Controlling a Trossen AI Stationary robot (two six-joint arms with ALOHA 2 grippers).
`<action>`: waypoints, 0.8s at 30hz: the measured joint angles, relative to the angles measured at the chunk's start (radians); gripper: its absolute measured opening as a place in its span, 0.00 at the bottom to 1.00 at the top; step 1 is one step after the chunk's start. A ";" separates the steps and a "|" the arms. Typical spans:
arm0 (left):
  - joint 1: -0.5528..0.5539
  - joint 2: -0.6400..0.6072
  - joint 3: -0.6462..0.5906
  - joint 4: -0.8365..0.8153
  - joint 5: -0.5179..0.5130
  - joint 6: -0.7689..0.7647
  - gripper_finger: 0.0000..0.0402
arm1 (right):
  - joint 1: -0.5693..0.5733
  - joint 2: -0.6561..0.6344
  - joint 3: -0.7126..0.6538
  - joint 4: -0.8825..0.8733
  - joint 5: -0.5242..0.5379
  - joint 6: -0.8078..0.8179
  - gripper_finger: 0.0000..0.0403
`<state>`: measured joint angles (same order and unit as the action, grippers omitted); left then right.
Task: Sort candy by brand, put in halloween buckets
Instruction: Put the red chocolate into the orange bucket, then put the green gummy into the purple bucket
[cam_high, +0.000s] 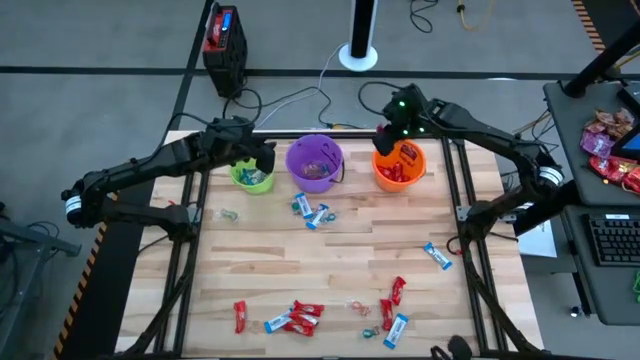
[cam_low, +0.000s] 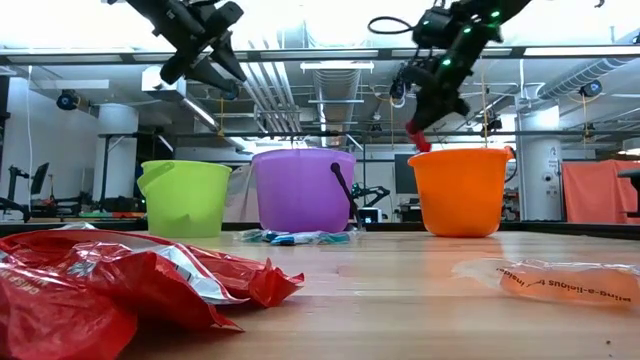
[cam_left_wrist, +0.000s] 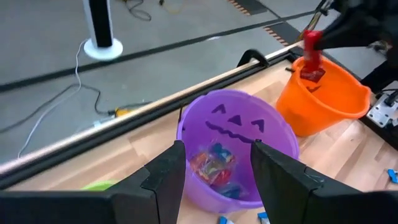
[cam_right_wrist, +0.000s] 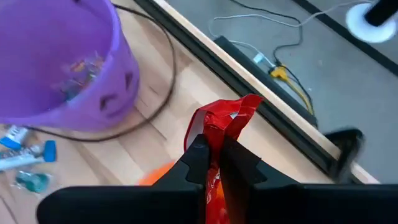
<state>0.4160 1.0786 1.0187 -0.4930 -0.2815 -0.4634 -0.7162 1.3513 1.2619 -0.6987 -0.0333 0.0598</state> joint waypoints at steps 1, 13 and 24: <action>0.000 0.000 0.000 -0.010 0.000 -0.014 0.41 | 0.001 -0.027 -0.023 0.001 0.003 0.009 0.04; 0.003 -0.001 0.000 -0.051 0.013 0.005 0.41 | 0.035 -0.232 -0.259 0.001 0.097 0.263 0.16; -0.032 -0.007 0.002 -0.629 0.404 -0.193 0.41 | 0.035 -0.191 -0.157 0.009 0.115 0.280 0.32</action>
<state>0.3837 1.0714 1.0206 -1.1221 0.1221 -0.6568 -0.6807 1.1606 1.1044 -0.6900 0.0815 0.3395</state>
